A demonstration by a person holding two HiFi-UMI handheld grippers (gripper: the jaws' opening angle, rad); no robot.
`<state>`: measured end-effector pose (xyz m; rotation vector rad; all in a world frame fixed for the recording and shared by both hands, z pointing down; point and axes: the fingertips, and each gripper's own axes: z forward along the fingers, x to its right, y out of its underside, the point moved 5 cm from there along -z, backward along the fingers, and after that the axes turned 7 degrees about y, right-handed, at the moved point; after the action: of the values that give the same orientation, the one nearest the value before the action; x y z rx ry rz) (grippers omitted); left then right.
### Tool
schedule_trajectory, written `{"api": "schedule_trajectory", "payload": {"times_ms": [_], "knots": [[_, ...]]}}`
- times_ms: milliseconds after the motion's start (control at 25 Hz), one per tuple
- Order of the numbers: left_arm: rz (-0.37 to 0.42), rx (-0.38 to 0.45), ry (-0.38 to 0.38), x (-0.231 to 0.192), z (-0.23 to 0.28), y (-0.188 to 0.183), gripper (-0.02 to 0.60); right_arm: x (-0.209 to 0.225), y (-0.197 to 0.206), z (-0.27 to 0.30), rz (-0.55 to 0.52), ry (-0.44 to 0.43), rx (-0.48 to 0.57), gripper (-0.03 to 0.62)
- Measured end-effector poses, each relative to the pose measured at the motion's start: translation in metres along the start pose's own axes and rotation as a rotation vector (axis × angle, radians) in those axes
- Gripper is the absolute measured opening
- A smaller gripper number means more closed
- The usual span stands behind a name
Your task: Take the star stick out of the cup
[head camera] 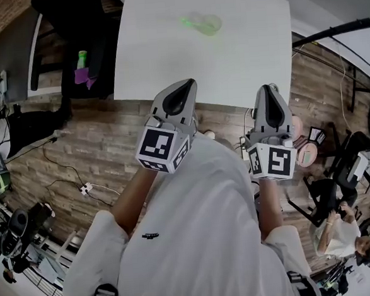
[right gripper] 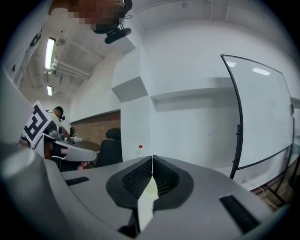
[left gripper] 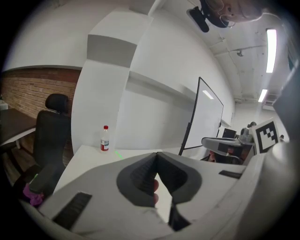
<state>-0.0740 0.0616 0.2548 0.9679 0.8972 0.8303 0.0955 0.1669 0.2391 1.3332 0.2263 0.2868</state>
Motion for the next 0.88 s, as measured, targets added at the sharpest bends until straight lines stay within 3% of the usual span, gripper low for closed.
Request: {"api": "schedule_trajectory", "payload": {"times_ms": [360,600,880], "knots": [[-0.018,-0.026,0.036,-0.068,0.045,-0.015,-0.006,-0.019,-0.009,0.086,-0.072,-0.031,-0.022,-0.005],[-0.062,-0.038,-0.018,-0.084,0.061,-0.017,-0.006,-0.022,-0.011,0.123,-0.145,-0.149,-0.041,-0.003],[-0.114,-0.058,-0.109,-0.097,0.073,-0.007,-0.006,-0.027,0.0,0.16,-0.145,-0.274,-0.063,0.002]]}}
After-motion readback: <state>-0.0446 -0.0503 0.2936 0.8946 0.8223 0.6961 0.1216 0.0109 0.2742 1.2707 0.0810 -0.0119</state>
